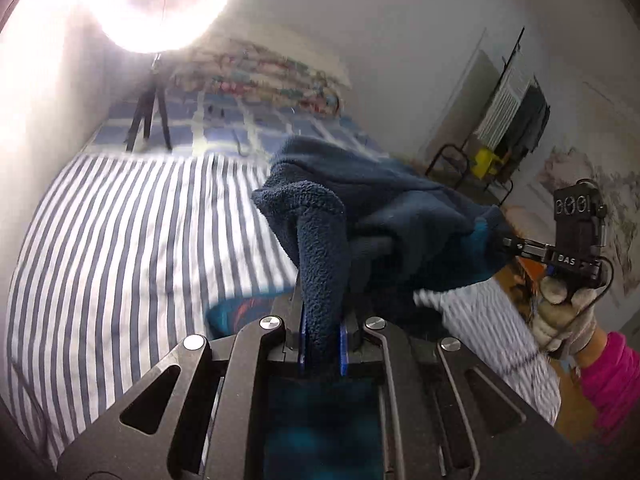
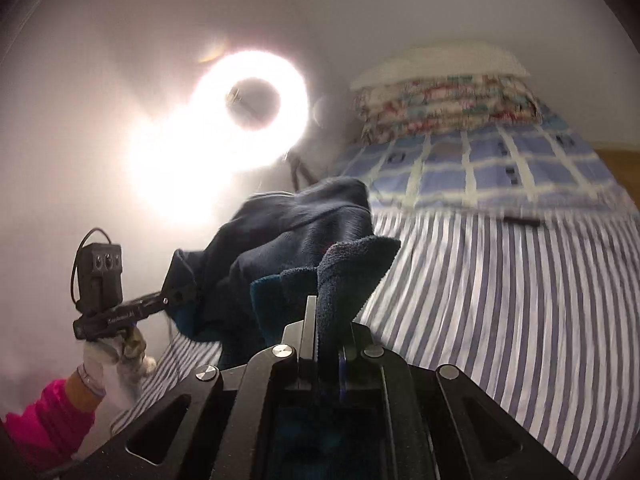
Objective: Fold large clothes
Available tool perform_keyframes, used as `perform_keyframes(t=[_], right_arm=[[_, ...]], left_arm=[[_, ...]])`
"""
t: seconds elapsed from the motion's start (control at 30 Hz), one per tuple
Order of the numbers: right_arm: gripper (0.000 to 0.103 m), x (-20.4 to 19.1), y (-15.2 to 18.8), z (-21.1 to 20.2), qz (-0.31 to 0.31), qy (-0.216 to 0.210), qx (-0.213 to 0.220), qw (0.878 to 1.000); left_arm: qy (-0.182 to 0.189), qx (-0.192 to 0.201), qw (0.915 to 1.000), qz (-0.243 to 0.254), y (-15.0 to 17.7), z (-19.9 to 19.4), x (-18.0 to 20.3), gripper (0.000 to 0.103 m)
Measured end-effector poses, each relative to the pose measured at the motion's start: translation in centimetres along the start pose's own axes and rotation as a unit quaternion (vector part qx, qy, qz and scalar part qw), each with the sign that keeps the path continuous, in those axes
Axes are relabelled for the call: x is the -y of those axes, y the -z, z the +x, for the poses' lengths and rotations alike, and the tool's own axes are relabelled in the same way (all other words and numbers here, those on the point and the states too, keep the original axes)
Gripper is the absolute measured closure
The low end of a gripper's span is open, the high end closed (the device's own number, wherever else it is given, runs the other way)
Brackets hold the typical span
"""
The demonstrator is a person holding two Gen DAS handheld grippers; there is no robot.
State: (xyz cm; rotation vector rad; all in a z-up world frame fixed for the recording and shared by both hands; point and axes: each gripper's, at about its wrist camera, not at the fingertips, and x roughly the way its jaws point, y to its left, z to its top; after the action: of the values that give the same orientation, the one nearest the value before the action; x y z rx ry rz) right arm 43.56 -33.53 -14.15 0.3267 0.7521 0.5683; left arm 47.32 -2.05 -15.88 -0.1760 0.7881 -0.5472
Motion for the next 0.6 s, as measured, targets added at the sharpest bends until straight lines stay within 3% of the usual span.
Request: perform_keyframes(t=[0.23,0.43,0.5,0.6], right_arm=[[0.099,-1.2,8.2,-1.6,0.005,0.034,-0.058,0.998],[0.098,-2.7,13.4,-2.0,-0.010,0.085,-0.118,0.989],[0.086,-3.6,13.9,-2.9,-0.019,0.102,-0.123,0.987],[0.076,-5.3,14.2,-6.5,-0.019,0.111,-0.096,0.989]], left_arm=[[-0.039,-0.057,0.9969,0.037,7.8,-1.6,1.9,0.094],[-0.068,-0.092,0.9912,0.066,11.9,-2.8,3.7,0.092],[-0.064,-0.087,0.9925,0.057,12.4,-4.3,4.1,0.091],[-0.064,-0.073,0.9941,0.049,12.8,-7.6,4.7,0.087]])
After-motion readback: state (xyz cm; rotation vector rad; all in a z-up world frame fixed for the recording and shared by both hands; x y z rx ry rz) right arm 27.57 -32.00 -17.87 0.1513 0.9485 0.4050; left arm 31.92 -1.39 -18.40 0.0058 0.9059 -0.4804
